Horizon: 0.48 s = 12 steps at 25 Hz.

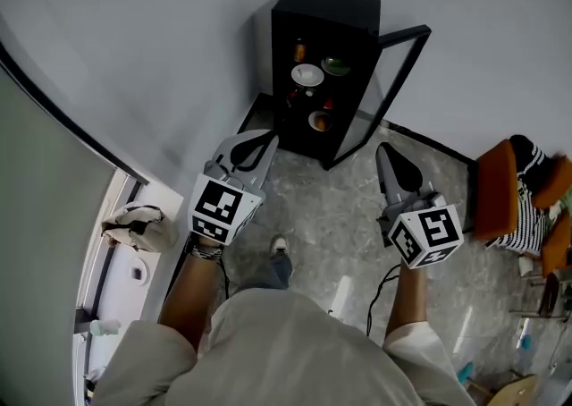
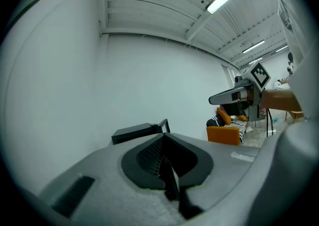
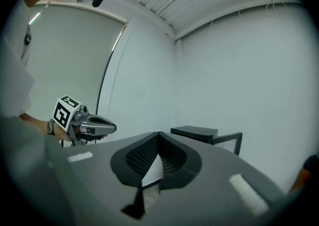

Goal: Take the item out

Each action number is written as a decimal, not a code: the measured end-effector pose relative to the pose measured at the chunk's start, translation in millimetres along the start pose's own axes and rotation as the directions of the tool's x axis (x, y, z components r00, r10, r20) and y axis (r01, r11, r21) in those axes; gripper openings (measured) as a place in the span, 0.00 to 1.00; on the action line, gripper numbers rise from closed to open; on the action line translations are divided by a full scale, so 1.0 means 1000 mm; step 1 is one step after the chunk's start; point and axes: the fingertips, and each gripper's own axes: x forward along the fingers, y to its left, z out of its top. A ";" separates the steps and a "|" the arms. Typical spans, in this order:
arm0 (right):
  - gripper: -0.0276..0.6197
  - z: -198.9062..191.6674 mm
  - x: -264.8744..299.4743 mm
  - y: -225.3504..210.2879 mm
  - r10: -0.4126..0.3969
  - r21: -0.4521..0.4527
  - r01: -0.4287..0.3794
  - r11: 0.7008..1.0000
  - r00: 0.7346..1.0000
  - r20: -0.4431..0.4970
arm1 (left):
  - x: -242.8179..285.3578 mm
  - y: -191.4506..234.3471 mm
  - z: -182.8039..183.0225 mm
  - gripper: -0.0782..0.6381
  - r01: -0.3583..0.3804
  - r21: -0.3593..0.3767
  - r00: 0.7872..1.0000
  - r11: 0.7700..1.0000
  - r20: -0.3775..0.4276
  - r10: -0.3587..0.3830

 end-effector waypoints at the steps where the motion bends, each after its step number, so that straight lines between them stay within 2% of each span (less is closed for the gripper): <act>1: 0.05 -0.001 0.010 -0.004 0.003 0.002 -0.003 1.000 1.000 -0.004 | 0.008 0.008 -0.003 0.12 0.002 -0.002 1.000 1.000 -0.007 -0.002; 12: 0.05 -0.010 0.109 -0.037 0.050 0.028 -0.050 0.998 0.999 0.002 | 0.090 0.085 -0.022 0.12 0.028 0.000 0.999 1.000 -0.038 -0.028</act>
